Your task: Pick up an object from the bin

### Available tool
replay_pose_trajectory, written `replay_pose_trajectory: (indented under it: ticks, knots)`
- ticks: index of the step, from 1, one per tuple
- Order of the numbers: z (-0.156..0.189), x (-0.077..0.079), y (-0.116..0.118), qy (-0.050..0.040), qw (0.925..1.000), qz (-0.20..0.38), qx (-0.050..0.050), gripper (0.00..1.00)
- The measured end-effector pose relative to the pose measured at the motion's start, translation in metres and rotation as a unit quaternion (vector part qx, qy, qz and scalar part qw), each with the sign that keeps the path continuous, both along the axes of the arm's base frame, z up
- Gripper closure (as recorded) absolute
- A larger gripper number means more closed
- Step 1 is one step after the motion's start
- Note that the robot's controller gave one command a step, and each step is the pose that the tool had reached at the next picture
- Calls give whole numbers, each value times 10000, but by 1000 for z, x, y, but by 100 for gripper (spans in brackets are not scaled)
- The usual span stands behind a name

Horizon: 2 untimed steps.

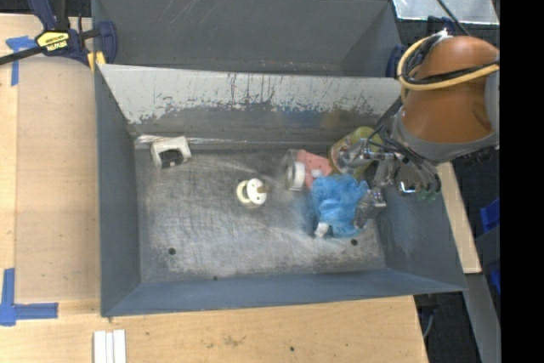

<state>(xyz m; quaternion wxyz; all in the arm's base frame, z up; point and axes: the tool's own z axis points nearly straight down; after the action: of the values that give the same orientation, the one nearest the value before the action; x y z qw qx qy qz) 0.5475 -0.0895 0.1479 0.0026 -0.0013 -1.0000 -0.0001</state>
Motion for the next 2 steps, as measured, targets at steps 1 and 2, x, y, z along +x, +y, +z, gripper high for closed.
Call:
replay_pose_trajectory:
  ticks: [1,2]
  knots:
    - [2,1,0,-16,10000,3,-2,0]
    - [13,-2,11,-33,9986,525,-9,0]
